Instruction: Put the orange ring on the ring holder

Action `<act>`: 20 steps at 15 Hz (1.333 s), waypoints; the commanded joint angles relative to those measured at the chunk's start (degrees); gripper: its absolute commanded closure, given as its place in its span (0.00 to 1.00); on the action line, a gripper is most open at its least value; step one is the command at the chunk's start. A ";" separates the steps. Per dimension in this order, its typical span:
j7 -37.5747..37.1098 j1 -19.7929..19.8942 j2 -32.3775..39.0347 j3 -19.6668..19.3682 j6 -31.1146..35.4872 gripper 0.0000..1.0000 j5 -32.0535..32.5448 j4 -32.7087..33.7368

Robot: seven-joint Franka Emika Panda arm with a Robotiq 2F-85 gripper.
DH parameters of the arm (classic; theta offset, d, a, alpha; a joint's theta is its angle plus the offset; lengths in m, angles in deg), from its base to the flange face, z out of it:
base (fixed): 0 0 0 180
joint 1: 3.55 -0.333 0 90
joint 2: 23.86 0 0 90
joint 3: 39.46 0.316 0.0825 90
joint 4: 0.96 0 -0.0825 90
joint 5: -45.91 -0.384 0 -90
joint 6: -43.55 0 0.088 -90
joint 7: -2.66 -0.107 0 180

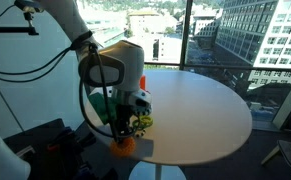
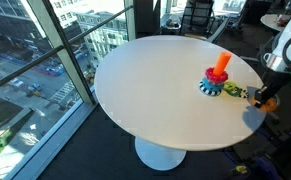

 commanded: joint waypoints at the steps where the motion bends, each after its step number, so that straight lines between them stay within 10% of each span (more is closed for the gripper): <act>1: 1.54 1.18 -3.29 0.35 -1.42 0.92 -1.63 0.12; 20: 0.81 -0.82 -20.24 0.24 -14.02 0.93 -0.76 7.27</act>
